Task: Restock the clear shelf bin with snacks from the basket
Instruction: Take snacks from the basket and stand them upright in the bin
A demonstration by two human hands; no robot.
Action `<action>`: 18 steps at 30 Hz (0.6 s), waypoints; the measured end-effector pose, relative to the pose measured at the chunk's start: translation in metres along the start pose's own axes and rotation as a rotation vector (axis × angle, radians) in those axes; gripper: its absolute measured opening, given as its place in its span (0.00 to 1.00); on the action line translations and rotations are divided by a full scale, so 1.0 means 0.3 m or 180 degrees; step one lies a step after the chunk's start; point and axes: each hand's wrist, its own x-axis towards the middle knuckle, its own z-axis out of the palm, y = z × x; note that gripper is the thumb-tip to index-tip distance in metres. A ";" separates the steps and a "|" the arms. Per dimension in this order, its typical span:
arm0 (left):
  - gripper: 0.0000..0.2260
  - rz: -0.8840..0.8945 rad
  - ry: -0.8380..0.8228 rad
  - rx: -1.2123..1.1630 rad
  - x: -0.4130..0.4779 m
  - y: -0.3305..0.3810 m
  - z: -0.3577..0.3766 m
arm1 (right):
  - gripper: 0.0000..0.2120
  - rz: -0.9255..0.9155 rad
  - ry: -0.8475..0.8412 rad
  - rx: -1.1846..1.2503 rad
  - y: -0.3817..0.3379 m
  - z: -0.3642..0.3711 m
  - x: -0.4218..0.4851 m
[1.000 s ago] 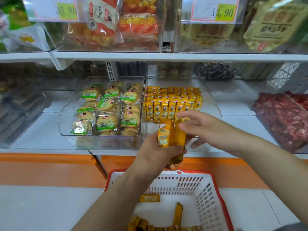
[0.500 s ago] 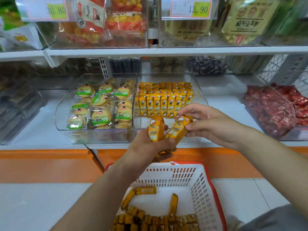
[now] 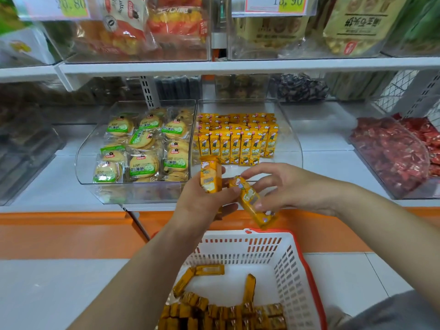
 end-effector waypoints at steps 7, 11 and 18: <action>0.14 -0.0118 -0.0144 0.0522 -0.004 0.025 -0.009 | 0.34 -0.0105 -0.0548 0.0357 -0.026 -0.035 -0.030; 0.08 -0.0191 -0.0056 0.0501 -0.008 0.018 -0.028 | 0.24 -0.0280 0.0208 0.0233 -0.052 -0.097 -0.025; 0.10 -0.0020 -0.0033 0.0642 0.013 0.013 -0.046 | 0.17 -0.0554 0.1788 -0.1986 -0.098 -0.273 0.119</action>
